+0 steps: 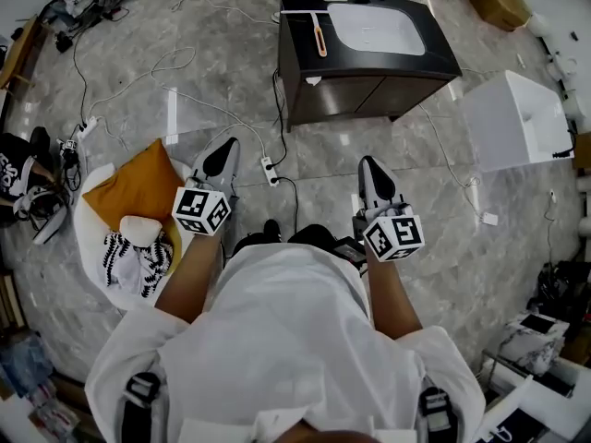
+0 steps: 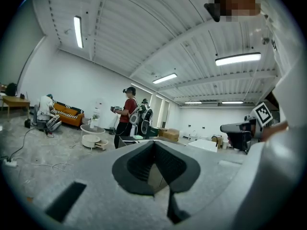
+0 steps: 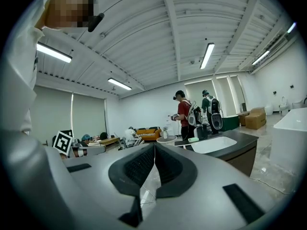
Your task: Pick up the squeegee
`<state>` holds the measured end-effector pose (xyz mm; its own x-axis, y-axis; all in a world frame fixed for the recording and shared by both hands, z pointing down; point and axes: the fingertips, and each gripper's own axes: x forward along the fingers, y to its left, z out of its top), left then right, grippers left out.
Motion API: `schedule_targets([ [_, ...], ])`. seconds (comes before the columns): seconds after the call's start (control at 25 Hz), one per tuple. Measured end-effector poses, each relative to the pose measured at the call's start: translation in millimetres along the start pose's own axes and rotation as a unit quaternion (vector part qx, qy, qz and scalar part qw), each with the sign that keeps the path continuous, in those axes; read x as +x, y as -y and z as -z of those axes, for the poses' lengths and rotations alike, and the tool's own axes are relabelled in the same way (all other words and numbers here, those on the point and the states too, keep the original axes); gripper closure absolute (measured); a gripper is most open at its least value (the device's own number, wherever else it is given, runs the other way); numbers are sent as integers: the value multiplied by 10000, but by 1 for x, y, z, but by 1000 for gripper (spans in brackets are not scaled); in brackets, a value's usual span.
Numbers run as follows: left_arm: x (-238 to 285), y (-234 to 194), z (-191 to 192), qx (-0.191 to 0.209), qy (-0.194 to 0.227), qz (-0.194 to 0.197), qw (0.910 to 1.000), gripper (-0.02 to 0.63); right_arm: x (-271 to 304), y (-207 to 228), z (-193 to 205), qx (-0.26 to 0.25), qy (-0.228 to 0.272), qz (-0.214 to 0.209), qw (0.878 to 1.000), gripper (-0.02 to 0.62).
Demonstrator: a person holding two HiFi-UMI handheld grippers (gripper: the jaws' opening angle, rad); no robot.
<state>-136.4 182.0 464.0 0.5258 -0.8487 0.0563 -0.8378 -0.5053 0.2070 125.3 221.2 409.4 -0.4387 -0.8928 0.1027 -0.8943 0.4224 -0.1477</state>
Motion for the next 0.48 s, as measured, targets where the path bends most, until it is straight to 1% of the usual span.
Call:
schedule_targets([
  [0.24, 15, -19, 9, -219, -52, -118, 9997, 591, 32, 13, 9, 33, -126, -26, 9999, 580],
  [0.48, 50, -42, 10, -200, -134, -147, 9996, 591, 86, 29, 9, 69, 6, -207, 9998, 581],
])
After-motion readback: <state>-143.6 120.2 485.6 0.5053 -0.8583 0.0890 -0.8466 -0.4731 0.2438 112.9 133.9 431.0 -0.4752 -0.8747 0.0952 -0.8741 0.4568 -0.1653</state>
